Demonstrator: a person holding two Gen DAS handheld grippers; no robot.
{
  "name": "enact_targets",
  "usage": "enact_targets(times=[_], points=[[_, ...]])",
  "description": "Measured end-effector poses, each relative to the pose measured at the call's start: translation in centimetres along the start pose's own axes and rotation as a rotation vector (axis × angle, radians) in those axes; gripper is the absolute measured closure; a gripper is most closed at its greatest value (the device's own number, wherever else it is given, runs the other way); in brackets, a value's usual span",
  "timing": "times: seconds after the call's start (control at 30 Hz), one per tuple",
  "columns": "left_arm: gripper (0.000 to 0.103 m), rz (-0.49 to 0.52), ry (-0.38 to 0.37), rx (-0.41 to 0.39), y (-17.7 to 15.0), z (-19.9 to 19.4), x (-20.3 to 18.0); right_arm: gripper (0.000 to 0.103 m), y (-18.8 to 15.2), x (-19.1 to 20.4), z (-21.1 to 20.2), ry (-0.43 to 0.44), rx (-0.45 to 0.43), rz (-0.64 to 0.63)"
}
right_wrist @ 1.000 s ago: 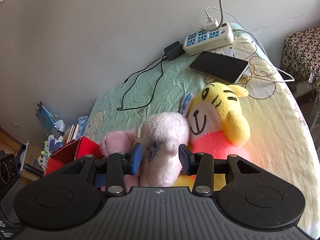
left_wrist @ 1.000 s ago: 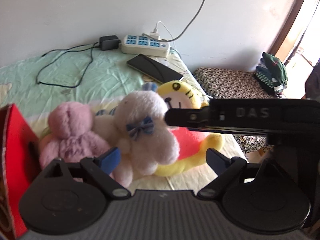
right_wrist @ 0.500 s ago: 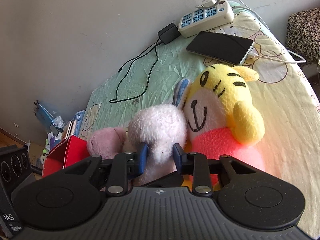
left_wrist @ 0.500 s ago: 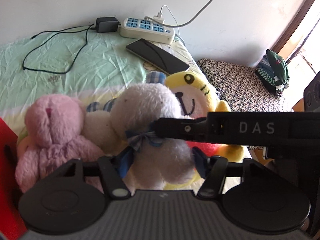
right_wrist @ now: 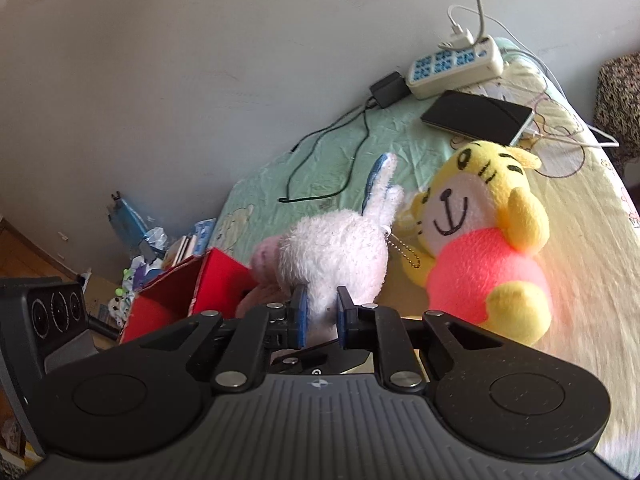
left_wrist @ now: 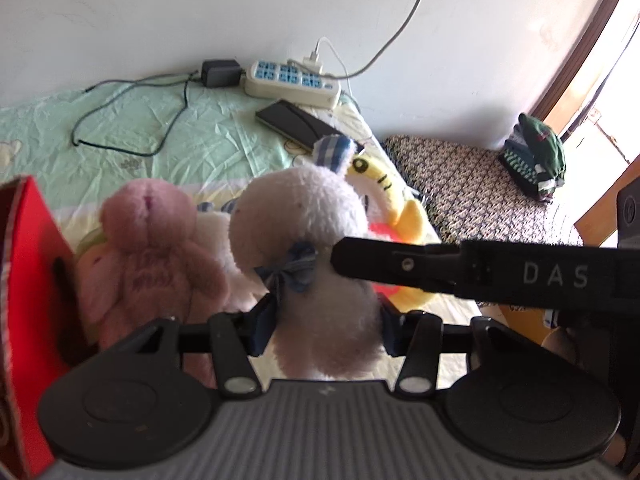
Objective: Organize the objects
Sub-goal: 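Close the right gripper on the white plush bunny and lift it, then carry the white bunny with the right gripper over the red box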
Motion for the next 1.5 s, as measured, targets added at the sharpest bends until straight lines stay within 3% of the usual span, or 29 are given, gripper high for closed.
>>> enact_targets(times=[0.17,0.33,0.53,0.7,0.93,1.13,1.33,1.5], points=[[0.051,-0.007,0.029,-0.069,-0.6,-3.8,0.0,0.087,-0.6,3.3,-1.2,0.057,-0.038,-0.072],[0.051,-0.040,0.071,-0.148,-1.0,-8.0,1.6,0.088,-0.6,7.5,-0.8,0.184,-0.055,-0.138],[0.051,-0.079,0.155,-0.220,-1.4,-12.4,6.3,0.089,-1.7,13.4,2.6,0.292,-0.034,-0.231],[0.051,-0.127,0.197,-0.244,-2.1,-15.0,12.3,0.089,-2.9,17.1,7.2,0.338,0.003,-0.231],[0.051,-0.147,0.300,-0.219,-3.9,-17.2,22.0,0.089,-6.2,21.1,14.9,0.347,0.066,-0.181],[0.051,-0.154,0.349,-0.163,-5.4,-16.6,28.9,0.089,-9.0,22.8,20.1,0.345,0.109,-0.131],[0.053,-0.117,0.409,-0.078,-6.0,-14.8,32.5,0.091,-11.6,22.6,24.4,0.275,0.181,-0.094],[0.048,-0.054,0.433,-0.049,-6.7,-14.0,32.7,0.091,-12.2,21.7,24.3,0.221,0.196,-0.041]])
Point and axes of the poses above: each gripper's, at about its wrist camera, not at the fingertips, and z roughly the way its jaws point, x to its left, y to its top, the point moved 5 cm from there along z, roughly the way its jaws point, and after that the axes turned 8 degrees about y, right-handed, at the moved point
